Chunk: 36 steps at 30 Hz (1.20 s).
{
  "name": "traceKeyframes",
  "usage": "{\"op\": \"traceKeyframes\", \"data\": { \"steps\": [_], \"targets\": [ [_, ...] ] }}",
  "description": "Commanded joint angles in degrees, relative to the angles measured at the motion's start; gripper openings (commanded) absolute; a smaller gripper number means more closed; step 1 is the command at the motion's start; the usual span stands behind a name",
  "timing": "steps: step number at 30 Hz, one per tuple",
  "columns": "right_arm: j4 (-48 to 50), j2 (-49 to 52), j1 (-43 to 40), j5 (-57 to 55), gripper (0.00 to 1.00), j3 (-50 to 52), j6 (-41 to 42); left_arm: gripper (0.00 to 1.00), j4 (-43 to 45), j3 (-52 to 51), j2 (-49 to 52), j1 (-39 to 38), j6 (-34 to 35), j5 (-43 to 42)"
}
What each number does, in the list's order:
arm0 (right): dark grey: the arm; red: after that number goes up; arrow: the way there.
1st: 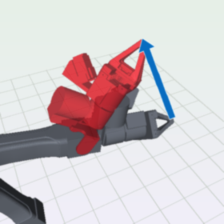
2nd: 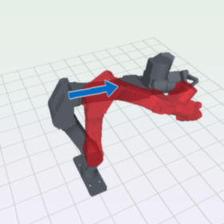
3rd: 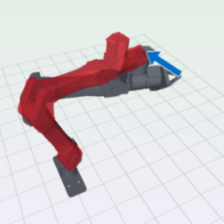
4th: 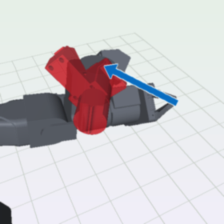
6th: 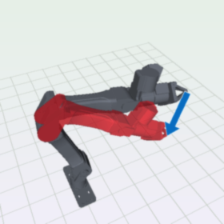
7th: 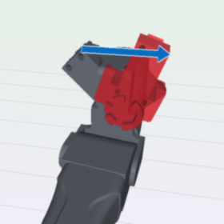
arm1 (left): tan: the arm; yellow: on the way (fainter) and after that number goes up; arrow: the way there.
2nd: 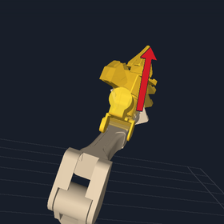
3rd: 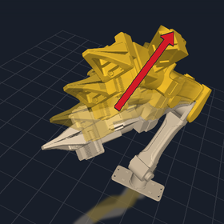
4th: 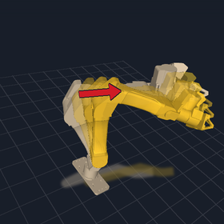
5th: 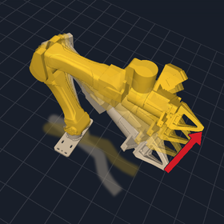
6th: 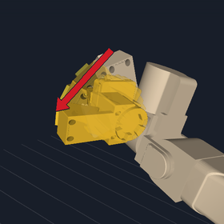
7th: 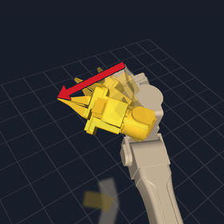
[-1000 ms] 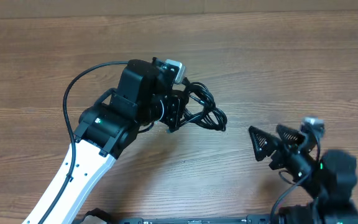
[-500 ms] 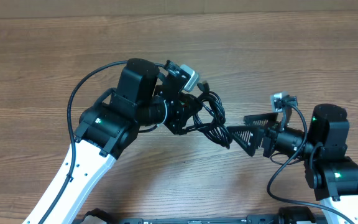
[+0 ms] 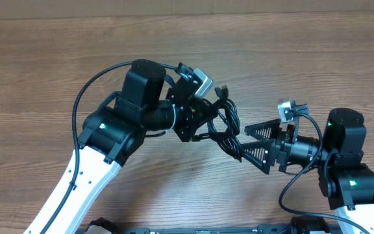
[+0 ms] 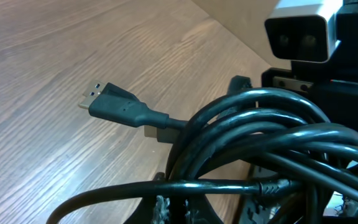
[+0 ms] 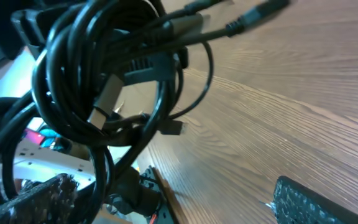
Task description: Untangle cables
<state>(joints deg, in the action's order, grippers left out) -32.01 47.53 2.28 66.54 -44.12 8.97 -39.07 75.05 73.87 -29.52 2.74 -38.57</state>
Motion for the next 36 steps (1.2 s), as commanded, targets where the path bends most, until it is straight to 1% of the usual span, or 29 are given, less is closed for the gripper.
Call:
{"op": "traceKeyframes", "data": {
  "steps": [1,3,4,7,8,9,10,11,13,16,17,22,25,26,29,31,36],
  "targets": [
    [0.7,-0.3,-0.1,2.6,1.0,-1.6,-0.5,0.04,0.2,1.2,-1.2,-0.6,-1.1,-3.0],
    [1.2,-0.3,-0.1,2.7,1.0,-1.6,-0.3,0.04,0.2,1.2,-1.1,-1.4,-1.1,-3.0],
    [1.8,-0.3,-0.1,2.8,0.98,-1.6,-0.3,0.04,0.2,1.2,-0.9,-1.9,-1.1,-2.8],
    [4.0,-0.3,-0.1,3.1,0.86,-1.6,0.0,0.04,0.3,1.2,-0.3,-3.1,-1.1,-2.8],
    [5.2,-0.3,-0.1,3.1,0.76,-1.6,0.0,0.04,0.4,1.2,0.1,-3.7,-1.1,-2.8],
    [5.7,-0.3,-0.1,3.1,0.71,-1.6,0.0,0.04,0.4,1.2,0.3,-3.9,-1.1,-2.8],
    [6.1,-0.3,-0.1,3.1,0.63,-1.6,0.0,0.04,0.5,1.2,0.4,-4.0,-1.0,-2.8],
    [6.3,-0.3,-0.1,3.0,0.5,-1.6,-0.1,0.04,0.5,1.2,0.5,-4.0,-1.0,-2.8],
    [6.3,-0.3,-0.1,3.0,0.36,-1.6,-0.1,0.04,0.5,1.2,0.7,-4.0,-0.3,-2.8],
    [7.4,-0.3,-0.1,3.1,0.2,-1.6,-0.1,0.04,0.5,1.2,0.7,-4.0,0.8,-2.9],
    [7.7,-0.3,-0.1,3.1,0.18,-1.6,-0.1,0.04,0.5,1.2,0.7,-4.0,1.3,-2.9],
    [9.6,-0.3,-0.1,5.8,0.18,-1.6,0.0,0.04,0.6,1.2,0.7,-4.4,2.2,-3.0],
    [11.5,-0.3,-0.1,5.1,0.18,-1.6,2.6,0.04,0.9,1.2,0.7,-5.9,2.3,-3.1],
    [12.7,-0.1,-0.1,2.9,0.17,-1.6,5.0,0.04,1.2,1.2,0.7,-7.4,2.2,-3.0],
    [12.0,-0.1,-0.1,-4.7,0.16,-1.6,9.5,0.04,2.1,1.2,0.7,-9.4,2.2,-3.0],
    [11.5,-0.1,-0.1,-7.1,0.15,-1.6,10.4,0.04,2.6,1.2,0.7,-10.0,2.2,-3.0],
    [10.9,-0.1,-0.1,-7.6,0.15,-1.6,10.5,0.04,2.8,1.2,0.7,-10.0,2.2,-2.8]
  ]
}}
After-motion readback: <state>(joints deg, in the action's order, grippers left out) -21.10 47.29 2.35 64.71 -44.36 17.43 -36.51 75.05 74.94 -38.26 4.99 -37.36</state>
